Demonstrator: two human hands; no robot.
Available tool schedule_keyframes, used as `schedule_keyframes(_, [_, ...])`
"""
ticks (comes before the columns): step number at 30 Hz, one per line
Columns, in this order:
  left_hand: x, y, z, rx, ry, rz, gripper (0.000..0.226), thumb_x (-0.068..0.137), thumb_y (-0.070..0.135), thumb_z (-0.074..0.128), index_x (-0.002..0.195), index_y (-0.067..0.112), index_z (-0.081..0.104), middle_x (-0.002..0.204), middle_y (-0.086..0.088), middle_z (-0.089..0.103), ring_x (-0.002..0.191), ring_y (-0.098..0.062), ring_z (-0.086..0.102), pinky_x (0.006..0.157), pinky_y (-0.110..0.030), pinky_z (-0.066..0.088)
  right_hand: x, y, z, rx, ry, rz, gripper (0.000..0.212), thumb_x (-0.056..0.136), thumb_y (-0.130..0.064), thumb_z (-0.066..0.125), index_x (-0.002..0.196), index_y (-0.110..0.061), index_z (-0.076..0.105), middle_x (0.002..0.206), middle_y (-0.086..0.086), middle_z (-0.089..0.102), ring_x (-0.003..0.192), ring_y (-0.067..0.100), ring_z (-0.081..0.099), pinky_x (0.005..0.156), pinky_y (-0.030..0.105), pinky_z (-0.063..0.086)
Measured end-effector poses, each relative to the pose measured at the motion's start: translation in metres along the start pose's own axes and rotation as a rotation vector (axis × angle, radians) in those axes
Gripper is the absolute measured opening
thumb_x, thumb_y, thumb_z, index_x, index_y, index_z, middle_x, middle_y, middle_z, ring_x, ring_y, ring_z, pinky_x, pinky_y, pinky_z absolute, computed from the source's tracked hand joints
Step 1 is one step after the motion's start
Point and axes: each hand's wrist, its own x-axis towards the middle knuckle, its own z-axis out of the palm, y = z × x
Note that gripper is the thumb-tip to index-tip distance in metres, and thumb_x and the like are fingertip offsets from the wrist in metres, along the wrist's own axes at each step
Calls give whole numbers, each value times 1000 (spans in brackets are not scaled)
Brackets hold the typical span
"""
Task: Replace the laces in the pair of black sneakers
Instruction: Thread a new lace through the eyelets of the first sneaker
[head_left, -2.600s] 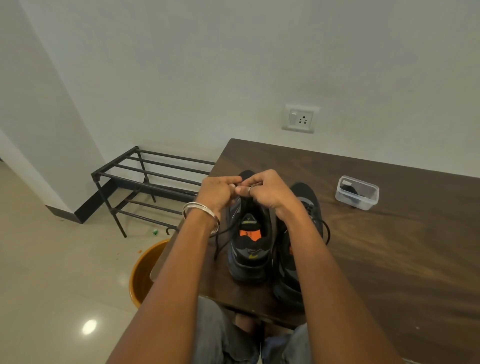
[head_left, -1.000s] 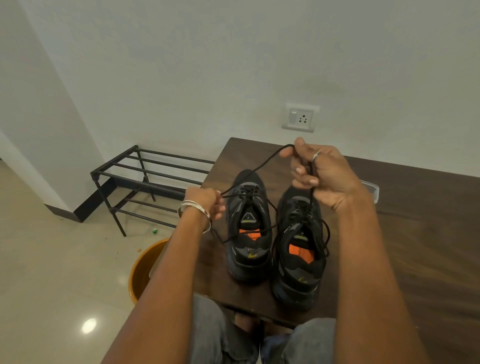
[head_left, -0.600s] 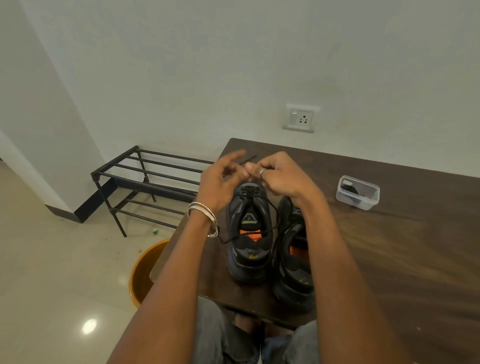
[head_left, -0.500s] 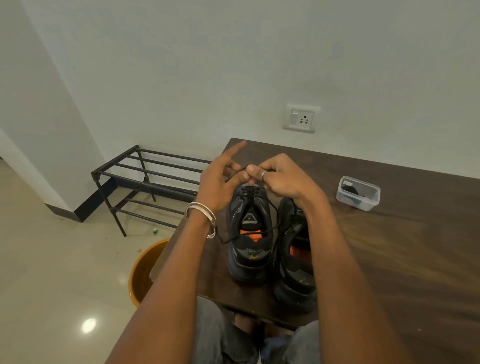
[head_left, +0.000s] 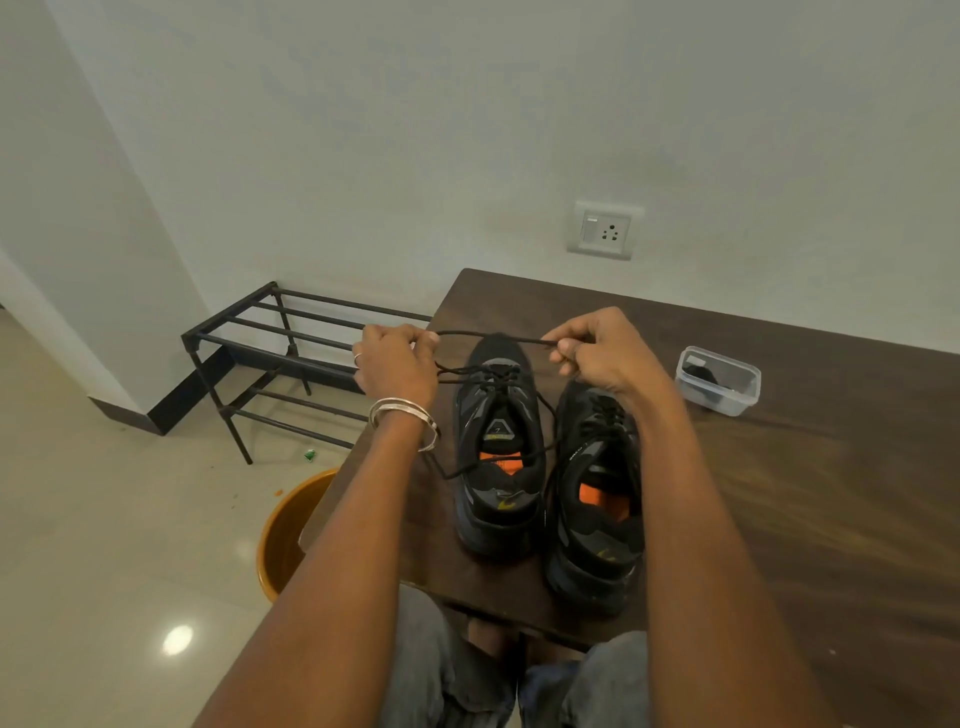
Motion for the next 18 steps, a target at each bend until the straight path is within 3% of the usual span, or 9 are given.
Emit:
schedule_keyframes(3, [-2, 3, 1, 13, -16, 150, 32, 90, 28, 64, 122, 22, 64, 124, -5, 51, 118, -23, 43, 96, -40, 38, 1, -2, 8, 8, 73, 20, 10, 95, -2, 60, 96, -3, 70, 83, 10, 72, 57, 11, 63, 51, 16, 52])
schedule_keyframes(8, [-6, 12, 6, -193, -358, 598, 42, 87, 12, 66, 128, 20, 61, 126, -3, 60, 117, -15, 52, 96, -16, 35, 3, -10, 27, 55, 149, -12, 11, 86, -13, 75, 78, -8, 71, 73, 7, 71, 52, 9, 59, 48, 17, 49])
schedule_keyframes(11, [-12, 16, 9, -281, -392, 525, 32, 86, 8, 68, 117, 14, 68, 105, -2, 71, 91, -6, 62, 82, -3, 42, 5, -11, 31, 43, 107, -45, 8, 90, -13, 71, 83, -11, 74, 76, 10, 72, 58, 11, 62, 59, 21, 56])
schedule_keyframes(14, [-13, 18, 10, -325, -358, 403, 22, 85, 9, 70, 106, 11, 73, 83, 2, 70, 69, -3, 63, 74, -14, 53, 6, -10, 33, 63, 43, -45, 8, 91, -5, 67, 94, -5, 74, 81, 14, 73, 66, 16, 68, 71, 29, 61])
schedule_keyframes(18, [-12, 15, 9, -341, -338, 239, 6, 85, 12, 70, 91, 12, 72, 70, 3, 66, 56, -6, 62, 66, -22, 57, 7, -8, 29, 36, 109, 27, 8, 87, -7, 73, 94, -7, 71, 90, 10, 73, 79, 17, 71, 75, 27, 60])
